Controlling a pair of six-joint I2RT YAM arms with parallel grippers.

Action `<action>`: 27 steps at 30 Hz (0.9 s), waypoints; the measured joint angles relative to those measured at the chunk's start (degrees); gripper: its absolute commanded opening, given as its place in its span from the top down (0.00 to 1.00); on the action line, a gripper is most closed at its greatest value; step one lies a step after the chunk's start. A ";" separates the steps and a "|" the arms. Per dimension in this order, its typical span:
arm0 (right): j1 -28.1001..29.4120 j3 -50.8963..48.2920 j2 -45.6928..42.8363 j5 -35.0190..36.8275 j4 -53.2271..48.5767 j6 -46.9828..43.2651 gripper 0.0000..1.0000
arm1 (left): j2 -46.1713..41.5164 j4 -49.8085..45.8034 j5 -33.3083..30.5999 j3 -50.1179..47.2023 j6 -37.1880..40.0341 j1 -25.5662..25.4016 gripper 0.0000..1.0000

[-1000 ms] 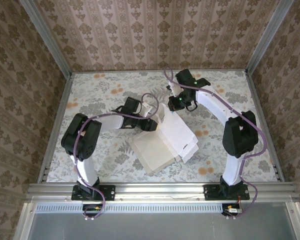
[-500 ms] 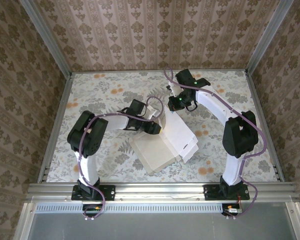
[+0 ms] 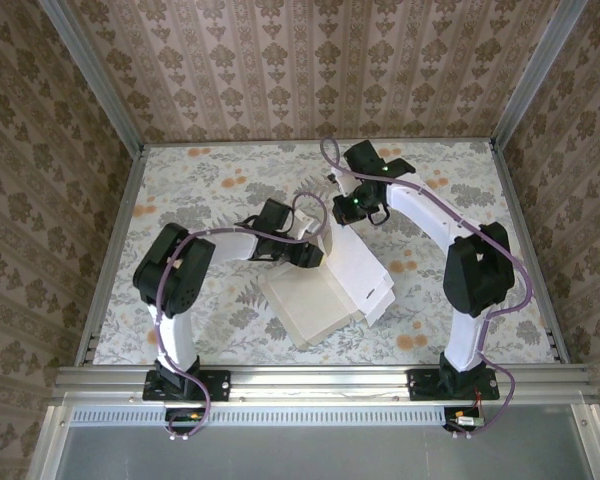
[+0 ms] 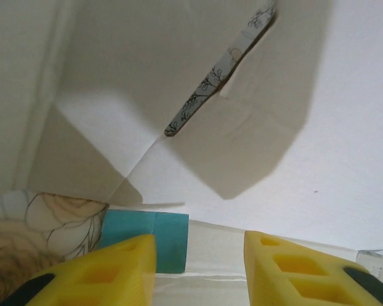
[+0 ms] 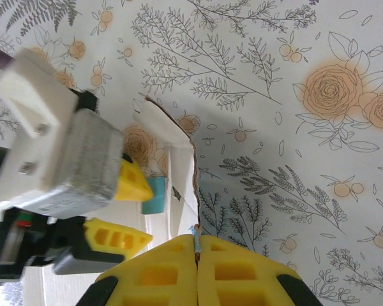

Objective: Fold the paper box

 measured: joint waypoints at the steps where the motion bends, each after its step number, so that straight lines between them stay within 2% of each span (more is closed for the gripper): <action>1: 0.42 0.00 0.00 0.50 -0.09 -0.35 0.92 | -1.18 0.11 -0.02 -0.55 -0.04 0.42 0.59; 5: 1.49 0.02 0.00 2.01 -0.28 -1.03 0.92 | -5.97 0.20 0.55 -1.70 0.13 3.06 0.58; 7: 1.86 0.02 0.00 2.43 -0.28 -1.51 0.91 | -7.69 0.13 0.90 -1.81 0.68 4.55 0.54; 12: 2.51 0.04 0.00 2.67 -0.28 -2.51 0.92 | -9.88 -1.53 2.34 -1.55 4.76 7.96 0.49; 17: 2.75 0.44 0.00 2.51 -0.55 -3.63 0.92 | -9.18 -5.18 4.87 0.55 9.81 9.97 0.49; 27: 2.97 2.38 0.00 0.81 -1.79 -5.33 0.92 | -2.47 -11.41 9.68 11.10 16.44 11.45 0.47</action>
